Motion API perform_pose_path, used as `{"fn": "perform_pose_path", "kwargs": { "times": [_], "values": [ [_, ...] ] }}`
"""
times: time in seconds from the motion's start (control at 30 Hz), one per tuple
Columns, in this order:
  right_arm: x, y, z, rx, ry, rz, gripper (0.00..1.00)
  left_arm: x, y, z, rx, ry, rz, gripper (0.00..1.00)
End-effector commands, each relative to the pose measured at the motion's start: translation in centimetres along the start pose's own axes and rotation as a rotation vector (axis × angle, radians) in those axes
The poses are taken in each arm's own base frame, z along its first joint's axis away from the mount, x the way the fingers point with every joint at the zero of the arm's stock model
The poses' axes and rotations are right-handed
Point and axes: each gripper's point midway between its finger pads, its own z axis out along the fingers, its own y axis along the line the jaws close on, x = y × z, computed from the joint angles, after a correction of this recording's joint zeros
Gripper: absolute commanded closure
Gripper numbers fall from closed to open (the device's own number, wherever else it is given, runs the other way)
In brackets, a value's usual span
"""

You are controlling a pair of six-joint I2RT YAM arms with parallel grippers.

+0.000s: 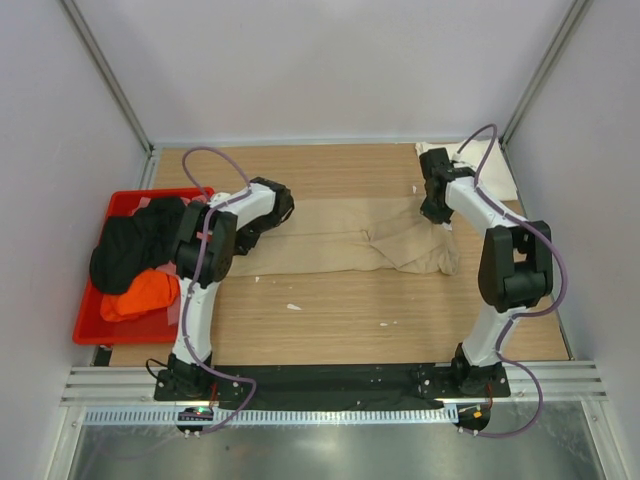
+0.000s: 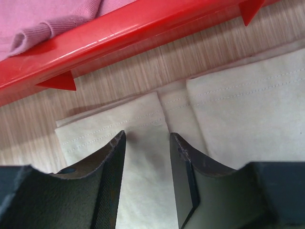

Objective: Fold and stack the t-shirts
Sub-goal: Fold the tshirt

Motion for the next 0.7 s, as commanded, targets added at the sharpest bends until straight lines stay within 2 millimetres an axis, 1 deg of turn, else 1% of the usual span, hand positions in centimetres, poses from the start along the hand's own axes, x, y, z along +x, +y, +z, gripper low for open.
{"fn": "perform_pose_path", "kwargs": {
  "times": [0.0, 0.13, 0.23, 0.37, 0.43, 0.5, 0.57, 0.6, 0.63, 0.67],
  "values": [
    [-2.5, 0.5, -0.6, -0.007, -0.06, 0.01, 0.99, -2.8, 2.0, 0.1, -0.073, -0.105, 0.026, 0.56],
    [-2.7, 0.7, -0.1, -0.006, -0.057, 0.011, 0.99, -3.0, 1.9, 0.0, -0.075, -0.109, 0.012, 0.55],
    [-2.6, 1.1, 0.5, -0.012, -0.05, 0.003, 0.99, -3.6, 1.6, -0.4, -0.068, -0.117, 0.004, 0.55],
    [-2.8, 1.7, 0.9, -0.032, -0.048, -0.011, 0.99, -4.6, 1.6, -1.4, -0.05, -0.109, -0.019, 0.55],
    [-3.1, 2.2, 0.8, -0.058, -0.051, -0.018, 0.98, -5.4, 1.6, -2.3, -0.023, -0.096, -0.049, 0.55],
    [-3.4, 2.8, 0.5, -0.085, -0.054, -0.028, 0.93, -5.9, 1.6, -3.0, 0.0, -0.085, -0.06, 0.55],
    [-3.9, 3.0, -0.2, -0.101, -0.06, -0.032, 0.87, -7.1, 2.0, -4.2, 0.038, -0.087, -0.088, 0.55],
    [-4.2, 3.0, -0.7, -0.101, -0.06, -0.033, 0.84, -7.5, 2.0, -4.6, 0.054, -0.089, -0.097, 0.55],
    [-4.3, 2.9, -1.2, -0.104, -0.06, -0.035, 0.8, -8.4, 2.3, -5.4, 0.086, -0.083, -0.108, 0.55],
    [-4.5, 2.7, -2.2, -0.114, -0.056, -0.031, 0.73, -8.5, 2.5, -5.6, 0.1, -0.074, -0.094, 0.55]
  ]
}}
